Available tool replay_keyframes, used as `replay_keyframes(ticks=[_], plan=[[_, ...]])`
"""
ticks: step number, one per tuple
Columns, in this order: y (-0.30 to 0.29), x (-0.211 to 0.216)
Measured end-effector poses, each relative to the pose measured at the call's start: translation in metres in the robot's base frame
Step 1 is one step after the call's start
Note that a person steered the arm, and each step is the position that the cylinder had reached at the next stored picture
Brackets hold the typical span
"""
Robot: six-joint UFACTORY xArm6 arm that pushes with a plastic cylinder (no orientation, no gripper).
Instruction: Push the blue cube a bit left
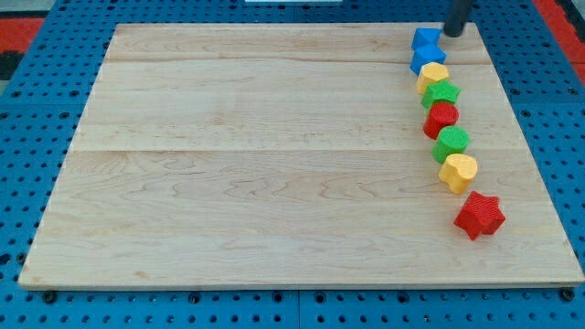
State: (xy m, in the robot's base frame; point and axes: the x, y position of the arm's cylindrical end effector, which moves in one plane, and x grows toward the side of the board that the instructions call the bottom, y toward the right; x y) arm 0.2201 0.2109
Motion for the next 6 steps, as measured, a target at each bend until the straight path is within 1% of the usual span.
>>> replay_keyframes(ticks=[1, 2, 3, 4, 5, 6], plan=[[-0.092, 0.003], [-0.106, -0.003], [0.002, -0.017], [0.018, 0.021], [-0.022, 0.073], [-0.057, 0.065]])
